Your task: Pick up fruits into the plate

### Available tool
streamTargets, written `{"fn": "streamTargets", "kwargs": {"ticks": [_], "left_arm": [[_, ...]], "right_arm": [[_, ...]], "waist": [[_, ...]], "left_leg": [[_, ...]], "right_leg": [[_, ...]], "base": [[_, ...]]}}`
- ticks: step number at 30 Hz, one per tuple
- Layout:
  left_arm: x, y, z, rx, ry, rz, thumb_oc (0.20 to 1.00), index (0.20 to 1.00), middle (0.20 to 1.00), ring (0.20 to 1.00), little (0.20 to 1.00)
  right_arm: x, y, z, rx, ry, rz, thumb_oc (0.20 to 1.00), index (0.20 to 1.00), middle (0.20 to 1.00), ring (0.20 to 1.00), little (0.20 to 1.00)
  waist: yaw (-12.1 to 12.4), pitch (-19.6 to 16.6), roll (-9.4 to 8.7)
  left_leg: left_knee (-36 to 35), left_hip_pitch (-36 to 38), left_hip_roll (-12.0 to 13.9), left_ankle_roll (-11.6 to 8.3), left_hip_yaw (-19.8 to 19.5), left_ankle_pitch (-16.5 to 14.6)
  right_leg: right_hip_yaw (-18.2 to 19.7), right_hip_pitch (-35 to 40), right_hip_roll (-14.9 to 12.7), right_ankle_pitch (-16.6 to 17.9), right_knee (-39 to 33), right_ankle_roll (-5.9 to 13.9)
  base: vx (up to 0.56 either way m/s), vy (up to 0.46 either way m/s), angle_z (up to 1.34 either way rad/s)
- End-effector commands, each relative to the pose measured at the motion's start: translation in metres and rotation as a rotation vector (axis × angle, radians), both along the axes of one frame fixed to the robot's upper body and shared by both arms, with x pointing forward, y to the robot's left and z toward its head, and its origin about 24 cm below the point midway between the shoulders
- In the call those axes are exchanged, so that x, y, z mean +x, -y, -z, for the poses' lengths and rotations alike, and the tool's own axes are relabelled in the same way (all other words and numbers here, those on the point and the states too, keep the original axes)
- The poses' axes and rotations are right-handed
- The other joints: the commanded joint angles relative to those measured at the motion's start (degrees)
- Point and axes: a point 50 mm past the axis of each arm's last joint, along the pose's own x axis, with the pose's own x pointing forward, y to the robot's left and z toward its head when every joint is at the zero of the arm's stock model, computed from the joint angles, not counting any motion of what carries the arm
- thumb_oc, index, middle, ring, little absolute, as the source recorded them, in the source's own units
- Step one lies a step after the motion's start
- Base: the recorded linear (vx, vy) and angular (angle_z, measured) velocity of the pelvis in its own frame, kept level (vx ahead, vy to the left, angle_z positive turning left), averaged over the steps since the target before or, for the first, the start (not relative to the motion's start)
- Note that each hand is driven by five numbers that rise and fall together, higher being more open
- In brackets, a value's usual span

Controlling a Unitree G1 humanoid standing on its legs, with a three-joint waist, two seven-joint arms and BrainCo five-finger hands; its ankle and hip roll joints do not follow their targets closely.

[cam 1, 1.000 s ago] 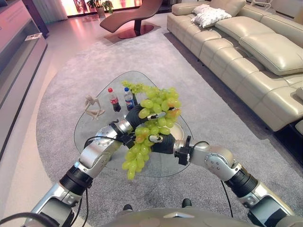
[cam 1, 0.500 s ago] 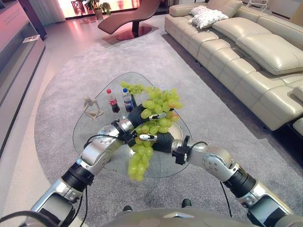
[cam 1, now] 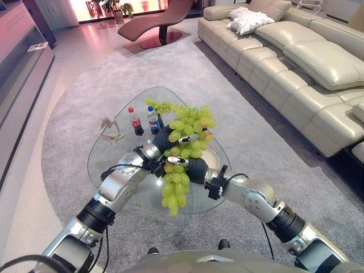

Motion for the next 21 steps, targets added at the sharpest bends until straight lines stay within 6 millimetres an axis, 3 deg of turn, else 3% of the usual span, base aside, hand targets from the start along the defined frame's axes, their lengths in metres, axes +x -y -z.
{"fn": "streamTargets", "kwargs": {"ticks": [1, 2, 3, 10, 21], "left_arm": [[0.013, -0.022, -0.022, -0.025, 0.098, -0.081, 0.209, 0.209, 0.209, 0.209, 0.209], [0.012, -0.030, -0.020, -0.022, 0.089, -0.099, 0.812, 0.812, 0.812, 0.812, 0.812], [0.012, -0.034, -0.019, -0.019, 0.089, -0.111, 1.000, 1.000, 1.000, 1.000, 1.000], [0.009, -0.052, -0.004, -0.001, 0.046, -0.175, 1.000, 1.000, 1.000, 1.000, 1.000], [-0.007, -0.080, 0.061, 0.168, -0.177, -0.293, 1.000, 1.000, 1.000, 1.000, 1.000]], "right_arm": [[0.011, 0.001, -0.054, 0.240, 0.201, 0.085, 0.200, 0.200, 0.200, 0.200, 0.200], [0.013, 0.009, -0.054, 0.247, 0.204, 0.123, 0.200, 0.200, 0.200, 0.200, 0.200], [0.015, 0.013, -0.054, 0.254, 0.207, 0.146, 0.200, 0.200, 0.200, 0.200, 0.200], [0.026, 0.040, -0.059, 0.305, 0.252, 0.309, 0.200, 0.200, 0.200, 0.200, 0.200], [0.043, 0.081, -0.057, 0.261, 0.297, 0.586, 0.200, 0.200, 0.200, 0.200, 0.200]], "waist": [[0.03, 0.46, -1.42], [0.10, 0.54, -1.38], [0.15, 0.61, -1.33], [0.53, 0.88, -1.13], [1.31, 2.63, -0.76]], "left_leg": [[1.99, 0.44, -1.50, 1.67, -0.99, -7.58], [1.93, 0.33, -1.56, 1.67, -1.09, -7.51], [1.92, 0.27, -1.57, 1.68, -1.13, -7.49], [1.78, -0.15, -1.80, 1.76, -1.62, -7.49], [2.29, -1.60, -2.41, 2.13, -2.14, -7.83]], "right_leg": [[-3.25, 3.03, -0.75, -7.20, 3.09, 0.39], [-3.36, 3.00, -0.75, -7.17, 3.05, 0.39], [-3.50, 2.98, -0.78, -7.18, 3.07, 0.37], [-4.18, 2.96, -0.82, -7.40, 3.12, 0.22], [-4.67, 1.82, -0.93, -7.83, 3.72, 0.13]], "base": [[0.00, 0.000, 0.00], [0.00, 0.000, 0.00], [0.00, 0.000, 0.00], [0.00, 0.000, 0.00], [0.00, 0.006, 0.05]]}}
